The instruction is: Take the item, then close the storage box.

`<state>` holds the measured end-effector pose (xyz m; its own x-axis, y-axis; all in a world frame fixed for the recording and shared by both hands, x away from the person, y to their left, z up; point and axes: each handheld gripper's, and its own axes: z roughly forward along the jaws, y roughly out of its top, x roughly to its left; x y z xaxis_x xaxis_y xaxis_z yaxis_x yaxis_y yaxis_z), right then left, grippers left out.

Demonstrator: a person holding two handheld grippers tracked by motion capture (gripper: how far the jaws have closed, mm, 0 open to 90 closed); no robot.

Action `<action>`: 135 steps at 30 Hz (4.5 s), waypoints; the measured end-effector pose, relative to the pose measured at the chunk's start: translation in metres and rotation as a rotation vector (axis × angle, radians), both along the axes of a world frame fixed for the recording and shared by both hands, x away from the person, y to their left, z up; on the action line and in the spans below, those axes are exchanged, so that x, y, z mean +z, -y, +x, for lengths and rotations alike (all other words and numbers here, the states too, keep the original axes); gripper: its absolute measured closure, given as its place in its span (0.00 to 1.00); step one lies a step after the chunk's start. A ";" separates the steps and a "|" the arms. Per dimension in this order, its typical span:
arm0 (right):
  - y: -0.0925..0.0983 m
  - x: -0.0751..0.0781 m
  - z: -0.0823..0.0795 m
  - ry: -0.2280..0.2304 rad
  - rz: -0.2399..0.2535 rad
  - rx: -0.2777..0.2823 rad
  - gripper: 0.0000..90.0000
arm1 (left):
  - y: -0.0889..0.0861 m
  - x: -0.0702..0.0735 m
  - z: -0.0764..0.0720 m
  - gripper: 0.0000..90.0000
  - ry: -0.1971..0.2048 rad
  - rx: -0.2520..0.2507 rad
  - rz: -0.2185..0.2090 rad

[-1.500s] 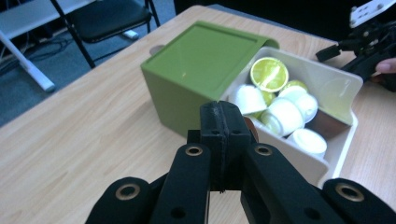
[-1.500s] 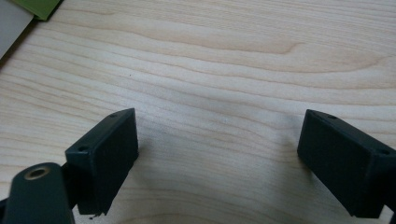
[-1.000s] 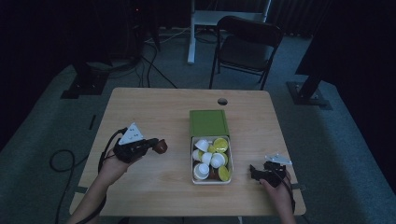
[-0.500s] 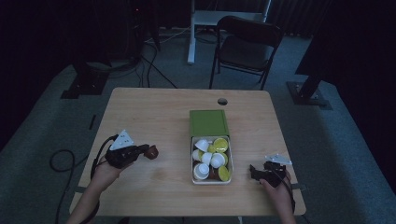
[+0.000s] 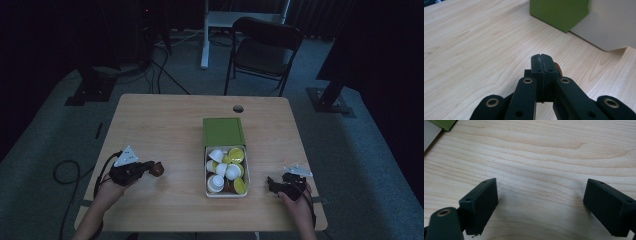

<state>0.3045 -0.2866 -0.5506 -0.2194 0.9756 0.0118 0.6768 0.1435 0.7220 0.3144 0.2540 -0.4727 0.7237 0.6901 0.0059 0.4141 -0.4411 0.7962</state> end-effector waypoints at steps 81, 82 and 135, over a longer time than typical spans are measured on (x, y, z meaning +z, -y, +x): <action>0.000 0.000 0.000 0.000 0.000 0.000 0.13 | 0.081 -0.008 -0.029 0.21 -0.115 -0.270 -0.097; 0.000 0.000 0.000 0.000 0.000 0.000 0.13 | 0.083 -0.009 -0.030 0.18 -0.118 -0.275 -0.098; -0.021 0.016 -0.012 0.014 0.010 0.154 0.13 | 0.128 -0.018 -0.039 0.00 -0.016 -0.266 0.032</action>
<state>0.2927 -0.2658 -0.5348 -0.3668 0.9301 0.0170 0.6374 0.2379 0.7329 0.2756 0.1265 -0.4909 0.8799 0.4750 0.0116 0.2926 -0.5610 0.7743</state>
